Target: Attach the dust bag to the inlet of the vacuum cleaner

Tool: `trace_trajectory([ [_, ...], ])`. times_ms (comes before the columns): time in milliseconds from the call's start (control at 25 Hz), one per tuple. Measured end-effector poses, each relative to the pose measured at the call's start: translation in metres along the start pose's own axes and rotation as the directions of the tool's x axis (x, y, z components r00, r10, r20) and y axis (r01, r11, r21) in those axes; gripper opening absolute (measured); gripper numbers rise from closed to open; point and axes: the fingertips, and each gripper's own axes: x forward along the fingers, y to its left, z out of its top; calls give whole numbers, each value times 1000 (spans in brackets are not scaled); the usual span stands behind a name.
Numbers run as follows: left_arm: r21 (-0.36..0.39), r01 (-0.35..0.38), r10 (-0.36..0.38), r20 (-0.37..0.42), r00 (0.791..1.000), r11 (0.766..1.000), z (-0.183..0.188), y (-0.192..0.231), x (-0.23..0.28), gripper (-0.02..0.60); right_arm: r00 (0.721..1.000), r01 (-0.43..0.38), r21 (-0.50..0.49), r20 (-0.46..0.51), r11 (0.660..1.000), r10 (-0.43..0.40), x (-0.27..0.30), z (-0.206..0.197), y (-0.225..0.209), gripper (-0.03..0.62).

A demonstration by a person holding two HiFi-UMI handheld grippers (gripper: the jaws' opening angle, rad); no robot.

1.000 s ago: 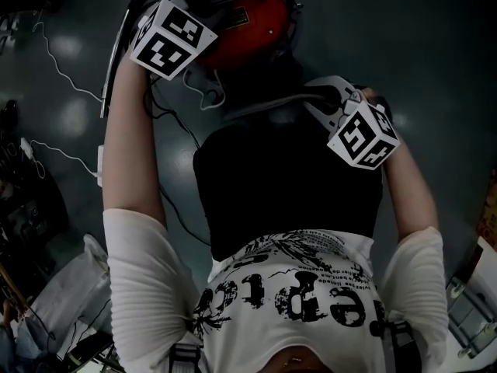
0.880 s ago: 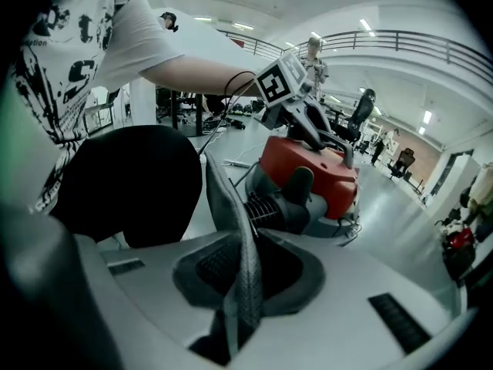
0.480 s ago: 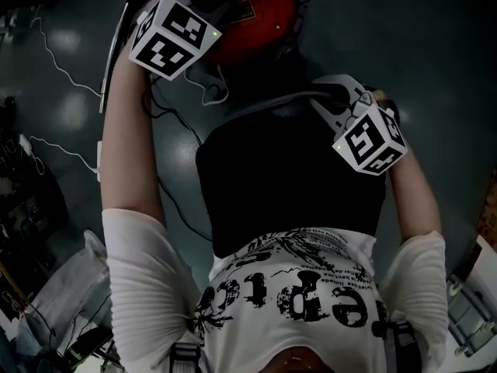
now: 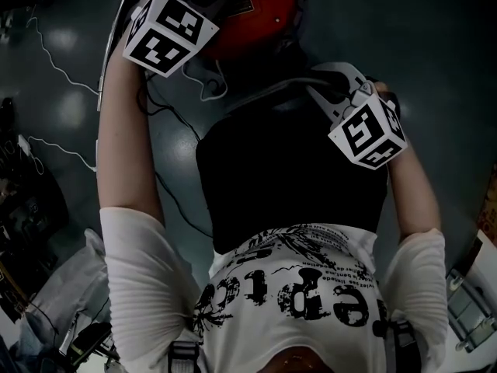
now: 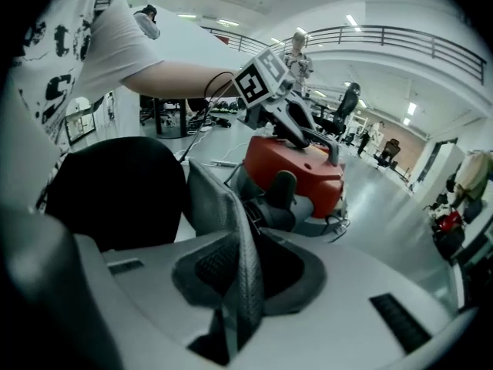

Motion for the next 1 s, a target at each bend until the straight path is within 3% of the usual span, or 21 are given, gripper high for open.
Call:
trace_trajectory([
  [480,7,2,-2,13,1000,1000,1,0,1,140,998,42,84,44,996,-46,12,6,-21,57],
  [840,9,3,-3,26,1000,1000,2,1,-1,140,1000,-4,127,-1,992,5,12,7,-20,61],
  [1000,-6,-72,72,77,994,997,7,1,-7,169,1000,25,136,-17,990,-23,11,4,-17,61],
])
